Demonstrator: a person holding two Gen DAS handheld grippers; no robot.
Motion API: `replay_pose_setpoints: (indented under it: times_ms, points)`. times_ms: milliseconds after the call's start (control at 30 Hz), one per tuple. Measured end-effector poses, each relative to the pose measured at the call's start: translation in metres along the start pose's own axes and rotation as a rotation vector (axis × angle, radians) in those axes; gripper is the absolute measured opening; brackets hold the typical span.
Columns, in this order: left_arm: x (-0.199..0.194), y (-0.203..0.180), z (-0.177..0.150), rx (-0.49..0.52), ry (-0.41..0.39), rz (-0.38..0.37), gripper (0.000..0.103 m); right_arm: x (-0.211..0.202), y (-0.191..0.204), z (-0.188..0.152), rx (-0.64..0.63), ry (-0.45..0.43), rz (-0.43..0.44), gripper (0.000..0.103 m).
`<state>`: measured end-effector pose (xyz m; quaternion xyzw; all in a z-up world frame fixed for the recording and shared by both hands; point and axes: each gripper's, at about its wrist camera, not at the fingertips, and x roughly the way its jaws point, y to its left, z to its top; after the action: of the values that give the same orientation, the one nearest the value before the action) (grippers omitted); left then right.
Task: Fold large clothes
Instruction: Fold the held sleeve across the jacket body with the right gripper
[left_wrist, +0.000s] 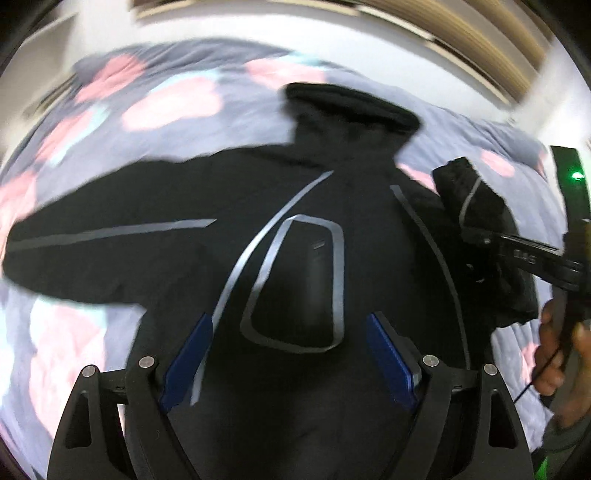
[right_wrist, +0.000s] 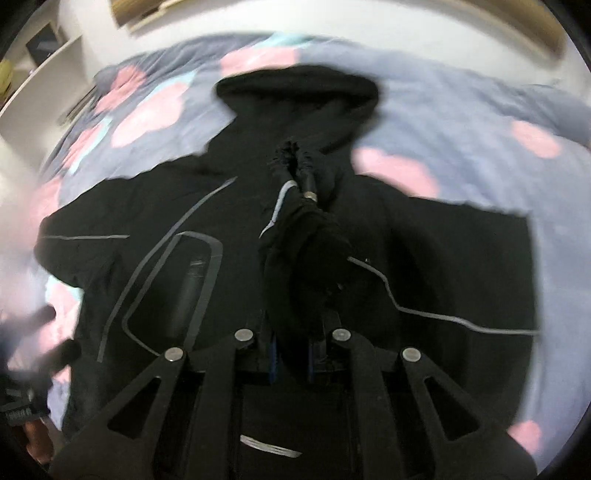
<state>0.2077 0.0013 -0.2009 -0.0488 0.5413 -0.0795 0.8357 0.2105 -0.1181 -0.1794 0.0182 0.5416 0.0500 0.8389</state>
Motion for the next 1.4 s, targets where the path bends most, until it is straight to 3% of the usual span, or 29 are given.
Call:
replay_pose_setpoints:
  times_ms: [133, 267, 400, 467, 500, 533, 600, 700, 800, 900, 1000, 1033, 1067, 1100, 1133, 1200, 1300, 1400]
  points:
    - [0.013, 0.039, -0.012, -0.087, 0.046, 0.035, 0.086, 0.031, 0.050, 0.001, -0.048, 0.063, 0.081, 0.014]
    - [0.024, 0.056, -0.010, -0.143, 0.052, 0.059, 0.086, 0.077, 0.077, -0.009, -0.086, 0.170, 0.086, 0.021]
    - [0.035, 0.052, -0.001, -0.131, 0.055, 0.043, 0.086, 0.116, 0.088, -0.020, -0.152, 0.324, 0.068, 0.040]
    - [0.041, 0.046, 0.002, -0.110, 0.061, 0.031, 0.086, 0.098, 0.091, -0.018, -0.192, 0.302, 0.097, 0.043]
    - [0.045, 0.042, 0.004, -0.101, 0.058, 0.025, 0.086, 0.082, 0.090, -0.016, -0.215, 0.270, 0.111, 0.051]
    - [0.048, 0.039, 0.005, -0.100, 0.057, 0.014, 0.086, 0.066, 0.088, -0.014, -0.231, 0.236, 0.114, 0.065]
    - [0.056, 0.033, 0.009, -0.117, 0.063, -0.036, 0.086, 0.033, 0.073, -0.010, -0.228, 0.154, 0.118, 0.077]
    - [0.068, 0.024, 0.018, -0.139, 0.064, -0.133, 0.086, -0.002, 0.036, -0.006, -0.169, 0.079, 0.115, 0.073]
    - [0.084, 0.010, 0.032, -0.119, 0.052, -0.165, 0.086, -0.029, -0.018, -0.008, -0.089, 0.005, -0.007, 0.067]
    - [0.105, -0.003, 0.047, -0.109, 0.080, -0.236, 0.086, -0.035, -0.066, -0.013, 0.000, 0.000, -0.120, 0.067]
    - [0.142, -0.007, 0.054, -0.170, 0.180, -0.472, 0.086, -0.029, -0.100, -0.020, 0.107, 0.047, -0.136, 0.057]
    - [0.154, -0.005, 0.053, -0.199, 0.204, -0.497, 0.085, -0.027, -0.106, -0.023, 0.135, 0.060, -0.128, 0.056]
    - [0.166, -0.004, 0.052, -0.227, 0.225, -0.484, 0.080, -0.026, -0.110, -0.026, 0.161, 0.068, -0.115, 0.055]
    - [0.173, -0.003, 0.052, -0.238, 0.239, -0.476, 0.060, -0.023, -0.117, -0.028, 0.185, 0.074, -0.103, 0.055]
    - [0.179, -0.003, 0.052, -0.240, 0.249, -0.481, 0.053, -0.021, -0.120, -0.030, 0.198, 0.080, -0.098, 0.055]
    - [0.184, -0.004, 0.054, -0.244, 0.262, -0.530, 0.032, -0.018, -0.119, -0.033, 0.197, 0.083, -0.102, 0.055]
    - [0.171, -0.011, 0.062, -0.190, 0.221, -0.519, 0.023, -0.016, -0.112, -0.035, 0.162, 0.083, -0.126, 0.054]
    - [0.138, -0.016, 0.079, -0.137, 0.137, -0.516, 0.022, -0.026, -0.106, -0.028, 0.129, 0.058, -0.148, 0.054]
